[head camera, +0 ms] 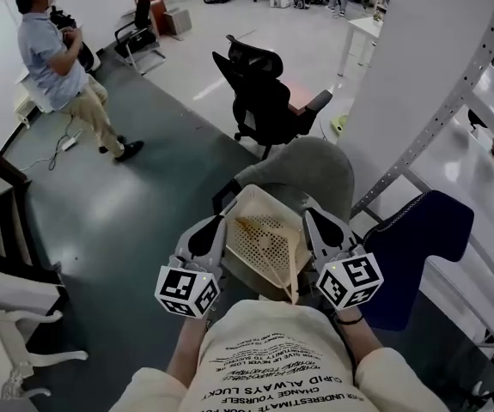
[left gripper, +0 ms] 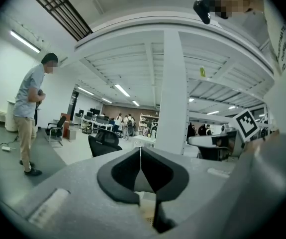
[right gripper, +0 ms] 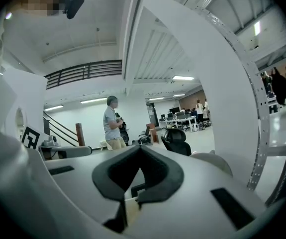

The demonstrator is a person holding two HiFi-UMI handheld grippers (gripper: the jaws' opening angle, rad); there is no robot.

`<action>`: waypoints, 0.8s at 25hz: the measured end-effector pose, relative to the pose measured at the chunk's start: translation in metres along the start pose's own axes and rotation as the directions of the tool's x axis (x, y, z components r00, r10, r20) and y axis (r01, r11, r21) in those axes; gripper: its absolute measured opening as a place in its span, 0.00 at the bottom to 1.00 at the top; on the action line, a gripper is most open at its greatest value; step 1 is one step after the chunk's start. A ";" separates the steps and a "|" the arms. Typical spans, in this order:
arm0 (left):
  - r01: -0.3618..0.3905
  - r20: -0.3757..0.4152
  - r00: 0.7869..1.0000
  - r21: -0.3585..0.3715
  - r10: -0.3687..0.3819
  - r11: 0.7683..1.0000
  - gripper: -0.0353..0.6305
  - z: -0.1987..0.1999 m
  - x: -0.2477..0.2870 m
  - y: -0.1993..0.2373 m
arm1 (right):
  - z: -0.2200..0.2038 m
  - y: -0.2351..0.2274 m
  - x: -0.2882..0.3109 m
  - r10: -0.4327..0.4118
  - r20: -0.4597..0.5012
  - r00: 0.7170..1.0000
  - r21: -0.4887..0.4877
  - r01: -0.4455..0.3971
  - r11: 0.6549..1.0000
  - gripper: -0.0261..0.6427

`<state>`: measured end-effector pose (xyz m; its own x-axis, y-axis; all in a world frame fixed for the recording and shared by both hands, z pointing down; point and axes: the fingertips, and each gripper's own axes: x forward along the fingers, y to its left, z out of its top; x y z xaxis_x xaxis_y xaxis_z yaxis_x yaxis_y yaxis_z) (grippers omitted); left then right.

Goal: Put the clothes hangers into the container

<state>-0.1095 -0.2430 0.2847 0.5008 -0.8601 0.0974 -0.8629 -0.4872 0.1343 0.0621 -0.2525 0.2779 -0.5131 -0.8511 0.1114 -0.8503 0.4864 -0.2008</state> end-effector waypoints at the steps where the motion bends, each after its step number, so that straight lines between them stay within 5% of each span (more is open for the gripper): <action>1: -0.003 -0.003 1.000 0.004 0.003 1.000 0.09 -0.001 -0.001 0.001 | 0.001 -0.001 -0.001 -0.008 0.005 1.000 -0.006 0.008 1.000 0.04; 20: -0.066 -0.036 0.997 0.027 0.067 0.997 0.09 -0.010 -0.017 0.011 | -0.009 -0.014 -0.014 -0.067 -0.004 0.998 0.000 0.067 0.998 0.04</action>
<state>-0.1265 -0.2318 0.2948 0.4442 -0.8847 0.1413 -0.8955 -0.4335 0.1008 0.0801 -0.2452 0.2879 -0.4553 -0.8810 0.1285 -0.8829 0.4280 -0.1933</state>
